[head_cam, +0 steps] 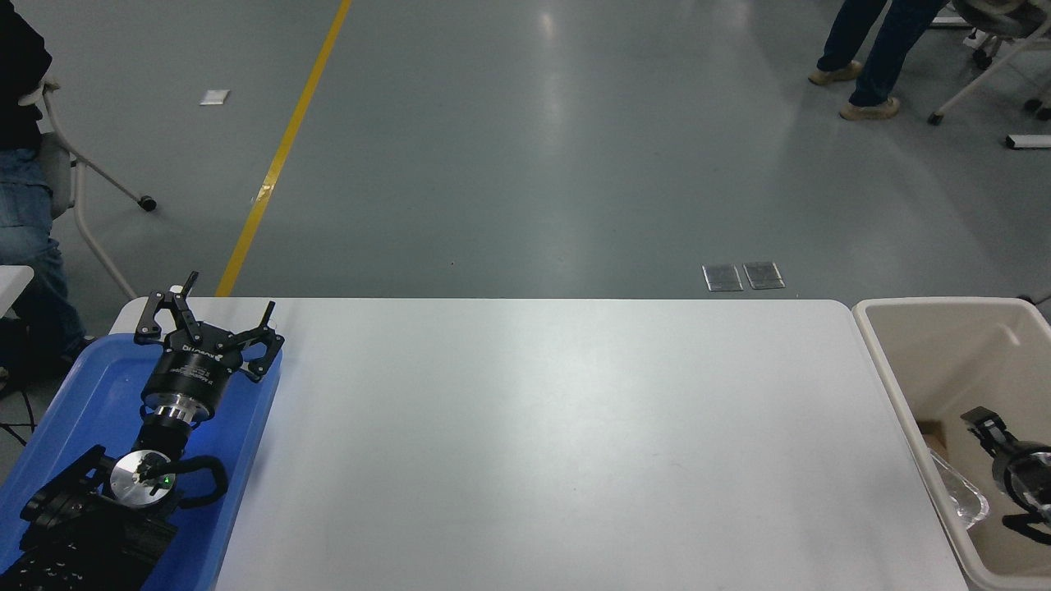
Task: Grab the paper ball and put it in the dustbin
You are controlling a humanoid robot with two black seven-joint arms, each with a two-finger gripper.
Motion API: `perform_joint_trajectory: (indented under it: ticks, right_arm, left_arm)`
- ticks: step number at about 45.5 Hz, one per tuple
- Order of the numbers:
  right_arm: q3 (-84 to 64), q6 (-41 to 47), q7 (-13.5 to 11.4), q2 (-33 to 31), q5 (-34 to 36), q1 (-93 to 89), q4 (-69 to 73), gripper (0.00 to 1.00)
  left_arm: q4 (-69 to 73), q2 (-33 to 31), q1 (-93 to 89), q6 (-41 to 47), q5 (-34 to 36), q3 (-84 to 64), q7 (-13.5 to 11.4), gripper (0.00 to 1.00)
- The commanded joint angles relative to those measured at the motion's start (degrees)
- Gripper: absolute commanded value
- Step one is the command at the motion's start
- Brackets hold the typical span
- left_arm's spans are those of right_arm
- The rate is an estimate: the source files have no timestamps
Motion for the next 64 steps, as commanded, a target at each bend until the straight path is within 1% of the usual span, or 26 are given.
perform_joint_trajectory:
  ticks: [1,6,9,14,17,20,28,34,42,44,47,53,57,60,64]
  right_arm:
    - [-0.6,8.7,1.0,-1.0,-0.4,7.4,0.4,1.0]
    - [-2.6,11.5,1.1,-1.5,-1.5,12.3,5.5,1.0]
    - [-3.8,11.7,1.0,-5.0,-3.2,18.4,16.1,1.0]
    - [-5.8,11.5,1.0,-10.5,-8.9,28.9,35.9,1.0]
    - [-7.8,11.3,0.9,-11.8,-12.5,35.1,46.2,1.0]
    - [-11.2,11.2,0.9,-11.5,-14.8,41.4,53.5,1.0]
    - [-23.5,11.5,0.9,-10.4,-16.0,57.2,67.4,1.0]
    - [-29.5,12.4,0.7,-9.8,-16.0,69.0,78.8,1.0]
    - [-41.2,19.9,0.0,-6.5,-16.2,84.4,88.0,1.0]
    - [-43.4,21.6,-0.6,-5.3,-16.2,88.0,90.2,1.0]
    - [-45.6,23.8,-2.6,-3.8,-16.1,93.0,93.2,1.0]
    - [-47.1,27.0,-8.3,-0.8,-15.4,100.6,95.6,1.0]
    - [-47.6,29.2,-11.4,1.0,-14.0,102.5,95.6,1.0]
    - [-47.6,29.2,-12.2,1.3,-12.2,102.5,95.6,1.0]
    - [-47.6,29.1,-12.6,1.3,-10.9,102.6,95.6,1.0]
  left_arm:
    - [-0.1,0.0,0.0,0.0,0.0,0.0,0.0,0.99]
    - [0.0,0.0,0.0,0.0,0.0,0.0,0.0,0.99]
    - [0.0,0.0,0.0,0.0,0.0,0.0,0.0,0.99]
    - [0.0,0.0,0.0,0.0,0.0,0.0,0.0,0.99]
    - [-0.1,0.0,0.0,0.0,0.0,0.1,0.0,0.99]
    - [-0.1,0.0,0.0,0.0,0.0,0.1,0.0,0.99]
    - [0.0,0.0,0.0,0.0,0.0,0.1,0.0,0.99]
    - [0.0,0.0,0.0,0.0,0.0,0.1,0.0,0.99]
    - [0.0,0.0,0.0,0.0,0.0,0.1,0.0,0.99]
    - [-0.1,0.0,0.0,0.0,0.0,0.1,0.0,0.99]
    - [0.0,0.0,0.0,0.0,0.0,0.1,0.0,0.99]
    - [0.0,0.1,0.1,0.0,0.0,0.0,0.0,0.99]
    - [0.0,0.0,0.1,0.0,0.0,0.1,0.0,0.99]
    - [0.0,0.0,0.1,0.0,0.0,0.0,0.0,0.99]
    - [0.0,0.1,0.1,0.0,0.0,0.0,0.0,0.99]
